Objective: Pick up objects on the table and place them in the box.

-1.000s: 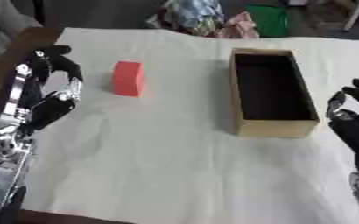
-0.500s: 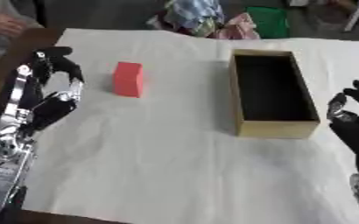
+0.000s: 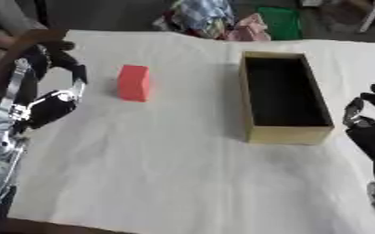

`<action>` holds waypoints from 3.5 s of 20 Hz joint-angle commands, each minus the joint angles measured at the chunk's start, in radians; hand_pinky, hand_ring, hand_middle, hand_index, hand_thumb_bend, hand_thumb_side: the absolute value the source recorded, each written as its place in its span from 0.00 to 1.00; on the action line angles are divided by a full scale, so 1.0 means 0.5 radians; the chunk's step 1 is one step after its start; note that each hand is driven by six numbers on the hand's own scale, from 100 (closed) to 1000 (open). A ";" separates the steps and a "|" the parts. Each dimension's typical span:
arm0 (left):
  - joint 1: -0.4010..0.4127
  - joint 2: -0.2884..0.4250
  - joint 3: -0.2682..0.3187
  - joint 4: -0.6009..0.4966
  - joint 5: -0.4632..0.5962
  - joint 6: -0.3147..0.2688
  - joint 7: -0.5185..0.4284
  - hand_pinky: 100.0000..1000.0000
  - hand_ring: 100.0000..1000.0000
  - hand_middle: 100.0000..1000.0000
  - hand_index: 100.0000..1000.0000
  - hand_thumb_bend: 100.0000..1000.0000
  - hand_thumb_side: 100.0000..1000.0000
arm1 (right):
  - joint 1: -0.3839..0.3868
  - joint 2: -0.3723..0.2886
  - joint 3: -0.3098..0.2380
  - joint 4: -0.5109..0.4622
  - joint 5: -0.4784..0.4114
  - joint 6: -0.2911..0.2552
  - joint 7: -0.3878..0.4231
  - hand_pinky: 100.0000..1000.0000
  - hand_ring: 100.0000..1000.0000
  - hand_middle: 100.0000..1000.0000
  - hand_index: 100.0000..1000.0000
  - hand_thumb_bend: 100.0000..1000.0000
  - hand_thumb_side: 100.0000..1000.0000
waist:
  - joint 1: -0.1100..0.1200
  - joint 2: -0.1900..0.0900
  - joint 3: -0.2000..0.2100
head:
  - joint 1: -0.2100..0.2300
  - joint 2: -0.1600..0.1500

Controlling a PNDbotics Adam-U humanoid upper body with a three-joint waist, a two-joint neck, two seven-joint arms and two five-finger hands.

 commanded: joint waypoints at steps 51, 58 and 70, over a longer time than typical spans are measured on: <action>-1.306 0.108 -0.481 1.951 -1.250 -0.538 -0.694 0.75 0.58 0.40 0.70 0.31 0.09 | -0.002 -0.025 0.042 -0.025 -0.015 -0.003 0.039 0.62 0.93 0.66 0.80 0.00 0.00 | 0.025 -0.072 -0.107 | 0.056 -0.004; -1.339 0.111 -0.493 1.726 -1.086 -0.497 -0.572 0.75 0.56 0.35 0.67 0.23 0.08 | 0.000 -0.025 0.046 -0.023 -0.013 -0.005 0.040 0.62 0.93 0.66 0.80 0.00 0.00 | 0.033 -0.077 -0.109 | 0.058 0.003; -1.569 -0.198 -0.622 1.572 -1.032 -0.536 -0.556 0.75 0.56 0.35 0.68 0.21 0.06 | -0.031 0.012 0.104 -0.020 -0.011 -0.005 0.097 0.62 0.93 0.66 0.80 0.00 0.00 | 0.042 -0.091 -0.183 | 0.121 -0.012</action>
